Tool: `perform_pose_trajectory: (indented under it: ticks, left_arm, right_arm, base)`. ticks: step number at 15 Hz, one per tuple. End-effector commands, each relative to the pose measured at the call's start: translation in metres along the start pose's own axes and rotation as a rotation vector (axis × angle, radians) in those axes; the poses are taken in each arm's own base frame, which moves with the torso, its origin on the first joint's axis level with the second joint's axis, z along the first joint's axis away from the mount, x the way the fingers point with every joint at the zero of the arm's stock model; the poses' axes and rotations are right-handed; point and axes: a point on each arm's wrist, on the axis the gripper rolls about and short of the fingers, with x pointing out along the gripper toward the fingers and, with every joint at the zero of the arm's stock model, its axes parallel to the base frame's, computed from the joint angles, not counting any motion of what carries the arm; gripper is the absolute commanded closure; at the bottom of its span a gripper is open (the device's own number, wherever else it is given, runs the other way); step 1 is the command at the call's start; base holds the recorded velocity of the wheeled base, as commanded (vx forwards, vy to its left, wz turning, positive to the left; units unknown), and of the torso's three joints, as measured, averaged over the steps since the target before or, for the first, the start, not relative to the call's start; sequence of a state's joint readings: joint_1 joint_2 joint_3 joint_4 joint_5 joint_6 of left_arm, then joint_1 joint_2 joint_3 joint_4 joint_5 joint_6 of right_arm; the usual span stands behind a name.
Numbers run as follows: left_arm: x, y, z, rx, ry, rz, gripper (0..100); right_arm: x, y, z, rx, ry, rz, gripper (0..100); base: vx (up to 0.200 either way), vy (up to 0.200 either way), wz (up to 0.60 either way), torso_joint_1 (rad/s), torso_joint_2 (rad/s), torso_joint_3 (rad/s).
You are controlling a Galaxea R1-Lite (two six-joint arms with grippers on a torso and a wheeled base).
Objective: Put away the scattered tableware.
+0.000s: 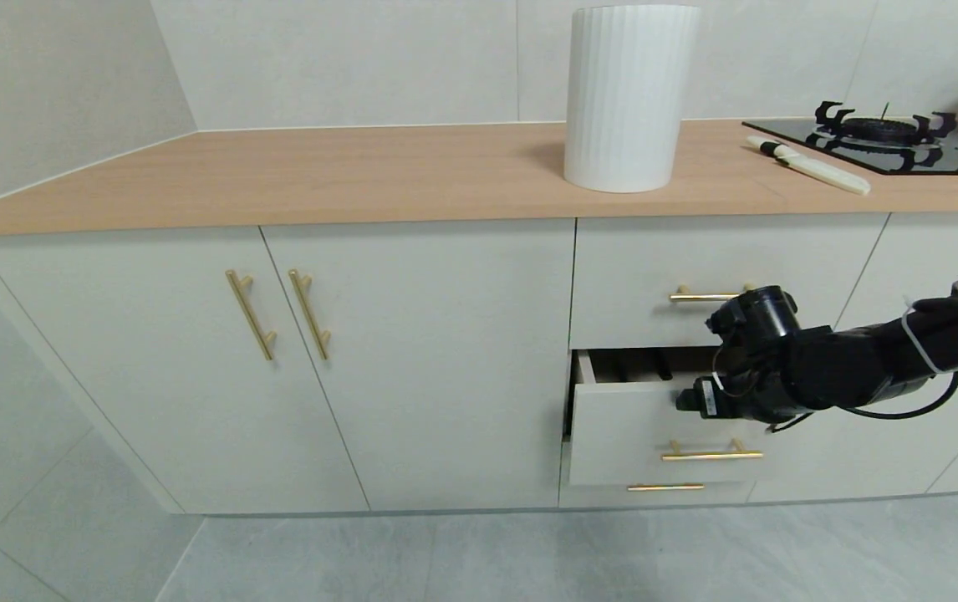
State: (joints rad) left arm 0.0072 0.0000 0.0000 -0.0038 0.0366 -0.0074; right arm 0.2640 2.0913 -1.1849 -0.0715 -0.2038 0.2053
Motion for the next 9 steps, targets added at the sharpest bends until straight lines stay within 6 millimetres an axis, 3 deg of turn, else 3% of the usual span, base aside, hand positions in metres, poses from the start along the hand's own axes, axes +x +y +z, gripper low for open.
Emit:
perform_pose_trajectory:
  ticks: [1, 6, 9]
  left_arm:
    - [0.0, 0.0, 0.0, 0.0, -0.001, 0.001, 0]
    - [0.0, 0.0, 0.0, 0.0, -0.001, 0.001, 0]
    - [0.0, 0.0, 0.0, 0.0, -0.001, 0.001, 0]
  right_arm:
    - [0.02, -0.001, -0.003, 0.012, -0.018, -0.016, 0]
    - [0.036, -0.003, -0.002, 0.049, -0.137, -0.026, 0]
    - [0.058, -0.001, -0.006, 0.073, -0.238, -0.056, 0]
  base:
    - [0.0, 0.0, 0.0, 0.0, 0.0, 0.0]
    - [0.0, 0.0, 0.0, 0.0, 0.0, 0.0]
    - [0.0, 0.0, 0.0, 0.0, 0.0, 0.0]
